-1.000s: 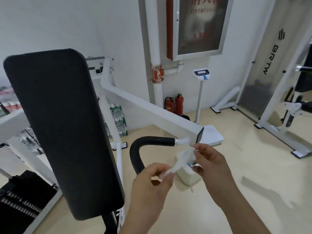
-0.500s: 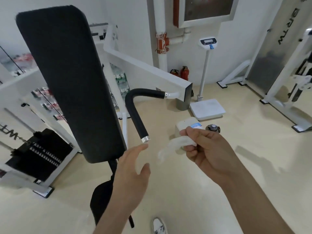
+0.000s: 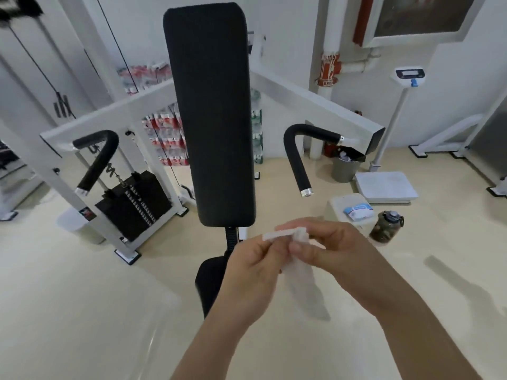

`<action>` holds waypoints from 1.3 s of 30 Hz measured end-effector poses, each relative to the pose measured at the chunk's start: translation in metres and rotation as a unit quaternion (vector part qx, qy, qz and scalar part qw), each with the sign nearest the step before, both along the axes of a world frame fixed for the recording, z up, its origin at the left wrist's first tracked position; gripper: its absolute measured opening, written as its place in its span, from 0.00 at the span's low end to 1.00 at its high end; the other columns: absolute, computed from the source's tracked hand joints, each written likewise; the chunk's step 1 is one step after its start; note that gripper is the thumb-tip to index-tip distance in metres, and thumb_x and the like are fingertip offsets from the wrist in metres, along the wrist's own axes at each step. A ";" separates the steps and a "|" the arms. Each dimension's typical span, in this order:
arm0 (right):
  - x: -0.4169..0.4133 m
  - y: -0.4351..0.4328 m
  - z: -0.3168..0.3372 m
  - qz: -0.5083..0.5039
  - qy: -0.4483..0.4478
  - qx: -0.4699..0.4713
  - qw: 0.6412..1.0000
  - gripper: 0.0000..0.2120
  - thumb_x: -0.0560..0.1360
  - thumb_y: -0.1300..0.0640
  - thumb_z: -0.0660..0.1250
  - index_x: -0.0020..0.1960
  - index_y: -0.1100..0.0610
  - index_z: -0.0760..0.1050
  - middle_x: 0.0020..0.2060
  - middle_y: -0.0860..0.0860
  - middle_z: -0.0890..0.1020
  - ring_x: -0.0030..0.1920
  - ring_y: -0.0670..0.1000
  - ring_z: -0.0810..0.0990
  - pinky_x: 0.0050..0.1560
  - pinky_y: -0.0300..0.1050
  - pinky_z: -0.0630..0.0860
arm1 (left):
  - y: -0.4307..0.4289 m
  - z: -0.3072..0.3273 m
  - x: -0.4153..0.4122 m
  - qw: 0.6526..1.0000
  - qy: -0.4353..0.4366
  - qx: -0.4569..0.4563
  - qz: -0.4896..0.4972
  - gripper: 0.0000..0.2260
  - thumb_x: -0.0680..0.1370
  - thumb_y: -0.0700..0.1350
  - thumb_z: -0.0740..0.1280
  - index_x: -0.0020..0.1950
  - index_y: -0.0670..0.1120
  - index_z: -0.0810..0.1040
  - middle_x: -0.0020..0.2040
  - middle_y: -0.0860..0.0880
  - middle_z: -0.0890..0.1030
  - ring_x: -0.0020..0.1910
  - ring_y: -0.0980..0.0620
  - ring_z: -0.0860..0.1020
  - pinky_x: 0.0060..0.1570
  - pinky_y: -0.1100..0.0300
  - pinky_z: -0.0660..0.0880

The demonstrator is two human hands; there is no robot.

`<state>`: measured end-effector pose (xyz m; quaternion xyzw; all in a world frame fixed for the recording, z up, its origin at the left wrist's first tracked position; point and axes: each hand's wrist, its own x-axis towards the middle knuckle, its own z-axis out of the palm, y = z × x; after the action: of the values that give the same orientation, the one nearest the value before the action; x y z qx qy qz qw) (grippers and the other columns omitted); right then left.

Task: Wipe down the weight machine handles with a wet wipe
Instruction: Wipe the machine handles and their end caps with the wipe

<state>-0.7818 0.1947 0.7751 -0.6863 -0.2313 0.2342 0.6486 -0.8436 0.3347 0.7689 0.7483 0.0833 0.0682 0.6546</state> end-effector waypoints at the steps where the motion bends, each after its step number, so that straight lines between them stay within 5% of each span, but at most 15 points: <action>1: -0.006 0.014 -0.001 -0.037 -0.008 0.003 0.999 0.08 0.75 0.59 0.68 0.50 0.51 0.84 0.46 0.49 0.85 0.49 0.47 0.82 0.49 0.39 0.76 | 0.011 -0.002 -0.008 0.999 -0.003 0.034 0.007 0.16 0.80 0.48 0.60 0.36 0.56 0.82 0.31 0.53 0.78 0.30 0.56 0.74 0.31 0.67 0.69; 4: -0.026 0.059 -0.001 -0.054 -0.005 0.000 0.999 0.06 0.74 0.59 0.69 0.47 0.57 0.84 0.40 0.53 0.85 0.43 0.50 0.83 0.45 0.40 0.78 | 0.054 -0.007 -0.035 0.997 -0.002 0.077 0.033 0.13 0.80 0.50 0.61 0.38 0.52 0.80 0.30 0.48 0.75 0.30 0.55 0.70 0.32 0.63 0.68; 6: -0.042 0.093 -0.001 -0.050 0.014 0.010 0.999 0.04 0.74 0.61 0.69 0.46 0.59 0.82 0.35 0.50 0.84 0.35 0.44 0.81 0.37 0.33 0.75 | 0.087 -0.008 -0.053 0.997 -0.012 0.057 0.060 0.12 0.79 0.47 0.63 0.39 0.45 0.81 0.31 0.40 0.75 0.29 0.54 0.70 0.31 0.62 0.68; 9: -0.064 0.139 0.000 -0.054 0.022 0.017 0.998 0.03 0.74 0.64 0.69 0.46 0.59 0.80 0.30 0.45 0.81 0.28 0.40 0.76 0.31 0.28 0.69 | 0.138 -0.005 -0.081 0.988 -0.050 0.080 0.125 0.11 0.77 0.42 0.66 0.35 0.48 0.80 0.28 0.51 0.77 0.28 0.59 0.72 0.30 0.70 0.69; 11: -0.077 0.165 0.005 -0.034 0.053 0.029 0.998 0.04 0.72 0.60 0.70 0.46 0.56 0.81 0.32 0.47 0.81 0.29 0.42 0.73 0.33 0.34 0.68 | 0.166 -0.001 -0.096 0.984 -0.062 0.056 0.155 0.11 0.77 0.41 0.66 0.35 0.49 0.80 0.31 0.51 0.79 0.31 0.57 0.75 0.32 0.68 0.72; 16: -0.095 0.214 0.013 -0.003 0.077 0.000 0.997 0.07 0.71 0.57 0.71 0.48 0.53 0.84 0.35 0.50 0.83 0.37 0.54 0.69 0.44 0.46 0.68 | 0.218 0.006 -0.117 0.980 -0.059 -0.067 0.181 0.11 0.79 0.44 0.62 0.41 0.45 0.82 0.39 0.42 0.81 0.39 0.41 0.78 0.45 0.45 0.78; 20: -0.100 0.246 0.019 -0.015 -0.006 -0.075 0.997 0.06 0.74 0.61 0.70 0.48 0.53 0.83 0.38 0.47 0.86 0.39 0.44 0.82 0.46 0.36 0.76 | 0.250 0.008 -0.123 0.972 -0.037 -0.123 0.199 0.13 0.79 0.44 0.62 0.37 0.45 0.81 0.34 0.47 0.79 0.36 0.49 0.77 0.44 0.47 0.79; 24: -0.096 0.273 0.016 -0.020 -0.075 -0.132 0.988 0.07 0.75 0.62 0.68 0.46 0.52 0.82 0.39 0.47 0.84 0.42 0.46 0.81 0.46 0.37 0.78 | 0.276 0.004 -0.119 0.970 -0.031 -0.113 0.212 0.10 0.78 0.43 0.64 0.38 0.43 0.80 0.31 0.47 0.79 0.31 0.50 0.76 0.33 0.56 0.78; 27: -0.079 0.289 0.010 0.016 0.093 -0.010 0.996 0.09 0.75 0.69 0.64 0.49 0.58 0.79 0.38 0.53 0.81 0.33 0.47 0.76 0.30 0.37 0.70 | 0.299 0.001 -0.114 0.965 -0.045 -0.134 0.223 0.05 0.76 0.40 0.67 0.40 0.44 0.74 0.29 0.45 0.77 0.27 0.51 0.72 0.27 0.61 0.72; 29: -0.065 0.303 0.004 0.016 0.244 0.089 0.966 0.11 0.75 0.70 0.63 0.52 0.58 0.77 0.36 0.56 0.78 0.29 0.47 0.74 0.25 0.35 0.70 | 0.315 -0.002 -0.110 0.963 -0.076 -0.163 0.202 0.07 0.72 0.40 0.70 0.39 0.45 0.72 0.29 0.43 0.76 0.28 0.50 0.72 0.27 0.60 0.71; 34: -0.027 0.352 -0.012 0.011 0.324 0.136 0.936 0.12 0.72 0.66 0.65 0.53 0.56 0.79 0.33 0.54 0.77 0.26 0.45 0.73 0.23 0.33 0.71 | 0.352 -0.008 -0.089 0.975 -0.097 -0.035 0.197 0.13 0.72 0.34 0.70 0.41 0.52 0.86 0.35 0.49 0.82 0.34 0.55 0.78 0.36 0.66 0.75; 37: 0.003 0.379 -0.008 0.014 0.286 0.121 0.951 0.10 0.73 0.67 0.65 0.47 0.58 0.83 0.34 0.54 0.77 0.26 0.45 0.73 0.24 0.33 0.73 | 0.375 -0.006 -0.067 0.978 -0.031 0.007 0.206 0.15 0.70 0.34 0.73 0.50 0.53 0.84 0.38 0.55 0.83 0.38 0.59 0.80 0.40 0.70 0.75; 39: 0.022 0.394 -0.004 0.035 0.256 0.114 0.959 0.08 0.72 0.65 0.67 0.46 0.60 0.84 0.34 0.55 0.78 0.27 0.45 0.74 0.27 0.34 0.75 | 0.388 -0.007 -0.049 0.969 -0.010 0.124 0.211 0.17 0.67 0.40 0.77 0.50 0.58 0.81 0.41 0.61 0.82 0.40 0.60 0.79 0.43 0.71 0.74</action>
<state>-0.7594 0.5891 0.7711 -0.5164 -0.1070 0.3964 0.7515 -0.8924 0.7229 0.7617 0.7885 0.2240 0.2222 0.5279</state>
